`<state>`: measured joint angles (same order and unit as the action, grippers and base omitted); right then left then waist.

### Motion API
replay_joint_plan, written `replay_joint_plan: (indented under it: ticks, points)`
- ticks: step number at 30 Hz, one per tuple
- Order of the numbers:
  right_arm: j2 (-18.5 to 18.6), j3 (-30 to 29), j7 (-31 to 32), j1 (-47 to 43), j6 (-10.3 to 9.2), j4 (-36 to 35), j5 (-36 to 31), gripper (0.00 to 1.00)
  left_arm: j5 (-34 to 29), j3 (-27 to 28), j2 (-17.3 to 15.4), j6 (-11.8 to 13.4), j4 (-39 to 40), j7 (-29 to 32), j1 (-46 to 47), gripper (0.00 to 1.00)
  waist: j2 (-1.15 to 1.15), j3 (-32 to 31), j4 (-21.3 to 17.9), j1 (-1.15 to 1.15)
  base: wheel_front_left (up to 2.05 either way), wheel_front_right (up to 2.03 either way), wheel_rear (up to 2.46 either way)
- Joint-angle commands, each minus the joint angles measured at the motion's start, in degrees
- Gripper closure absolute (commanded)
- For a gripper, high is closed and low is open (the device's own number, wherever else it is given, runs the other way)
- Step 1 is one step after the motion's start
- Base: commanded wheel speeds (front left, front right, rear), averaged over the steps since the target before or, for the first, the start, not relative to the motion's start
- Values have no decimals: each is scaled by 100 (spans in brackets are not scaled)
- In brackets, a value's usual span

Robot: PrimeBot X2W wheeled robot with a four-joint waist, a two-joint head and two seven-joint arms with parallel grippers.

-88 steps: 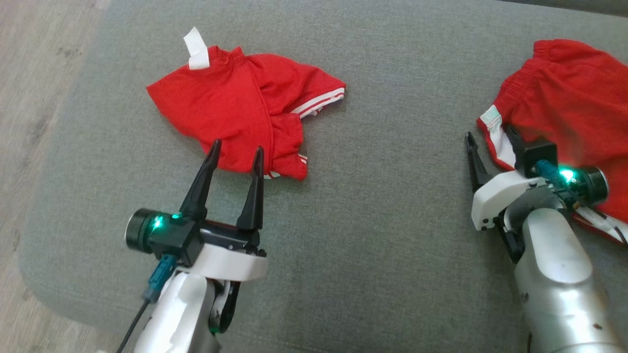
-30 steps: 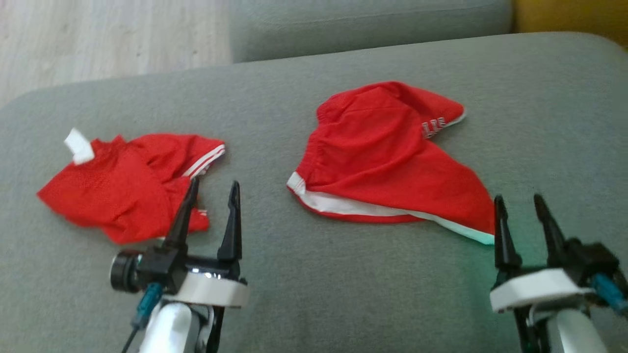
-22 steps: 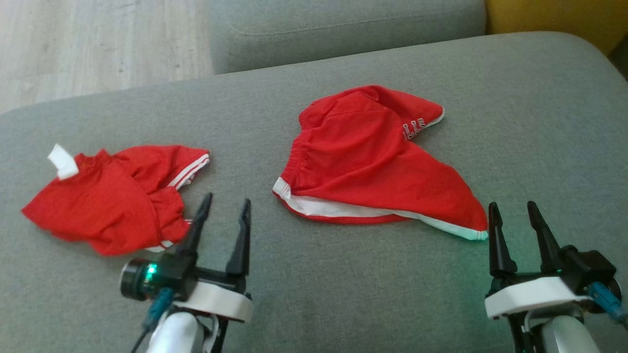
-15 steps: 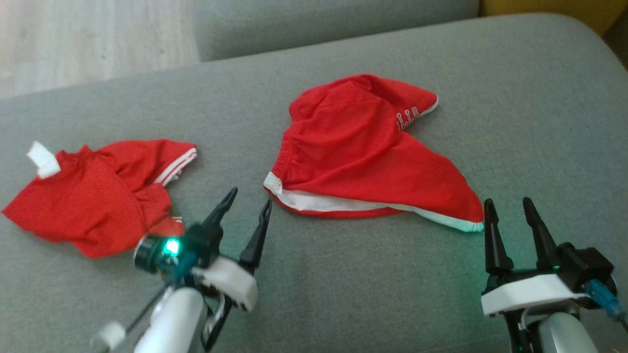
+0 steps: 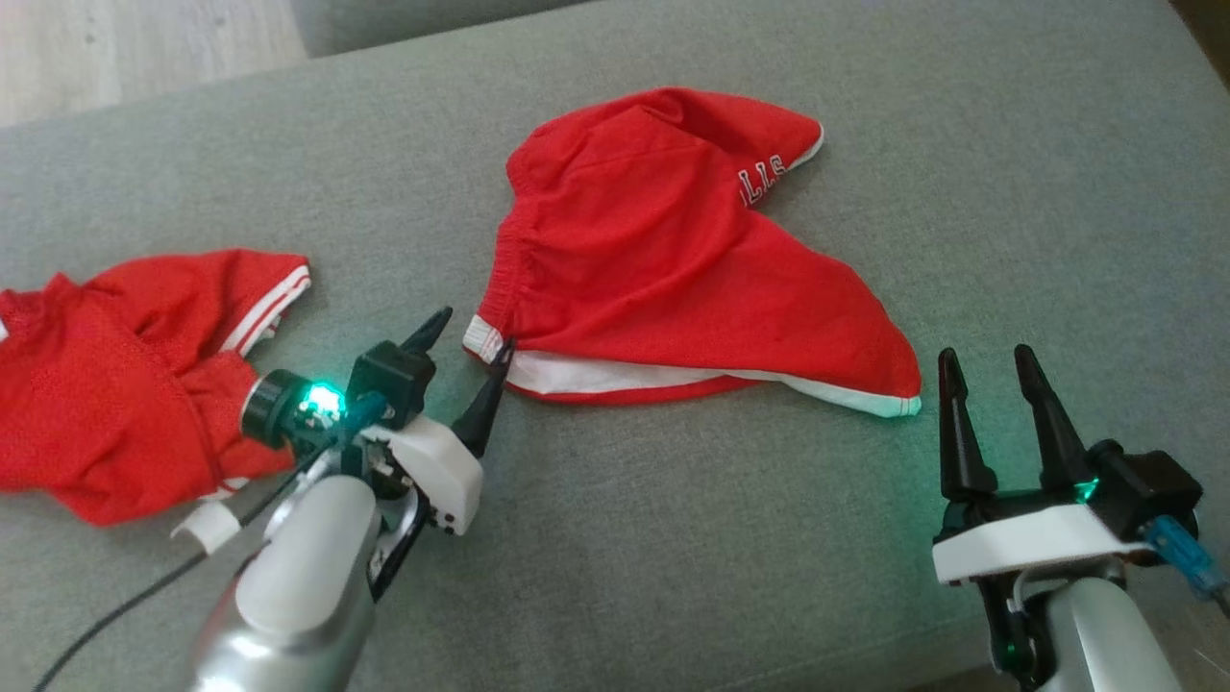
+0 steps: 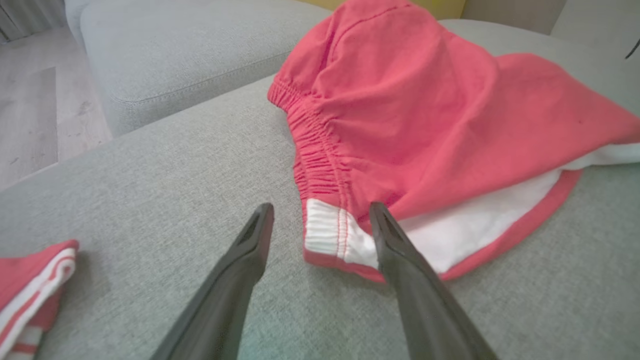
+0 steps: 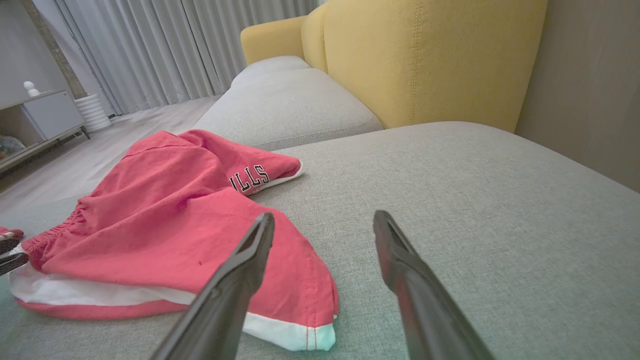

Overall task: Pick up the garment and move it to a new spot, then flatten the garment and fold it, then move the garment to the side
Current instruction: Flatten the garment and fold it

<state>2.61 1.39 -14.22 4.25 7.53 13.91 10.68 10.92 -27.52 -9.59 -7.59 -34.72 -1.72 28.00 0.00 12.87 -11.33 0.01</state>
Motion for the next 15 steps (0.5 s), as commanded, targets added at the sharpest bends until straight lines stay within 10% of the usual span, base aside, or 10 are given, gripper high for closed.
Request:
replay_joint_plan:
  ticks: [1, 8, 9, 10, 15]
  points:
    - [27, 132, -77, 168, -4, -188, 32, 0, 43, 108, -172, 12, 97, 17, 286, 0, 0, 41, -34, -1, 0, 0, 0]
    - [27, 56, -77, 205, -4, -181, 15, 0, 286, -226, -291, 11, -156, 35, 494, 0, 0, 52, -66, -1, 0, 0, 0]
    - [27, 50, -77, 202, -4, -176, 11, 0, 325, -272, -294, 11, -183, 36, 511, 33, 0, 44, -63, -1, 0, 0, 0]
    - [27, 46, -77, 199, -4, -165, 2, 0, 362, -318, -290, 11, -204, 35, 525, 95, 0, 34, -59, -1, 0, 0, 0]
    - [27, 86, -77, 178, -4, -11, -113, 0, 509, -428, -280, 11, -271, -84, 530, 100, 0, -46, -40, -1, 0, 0, 0]
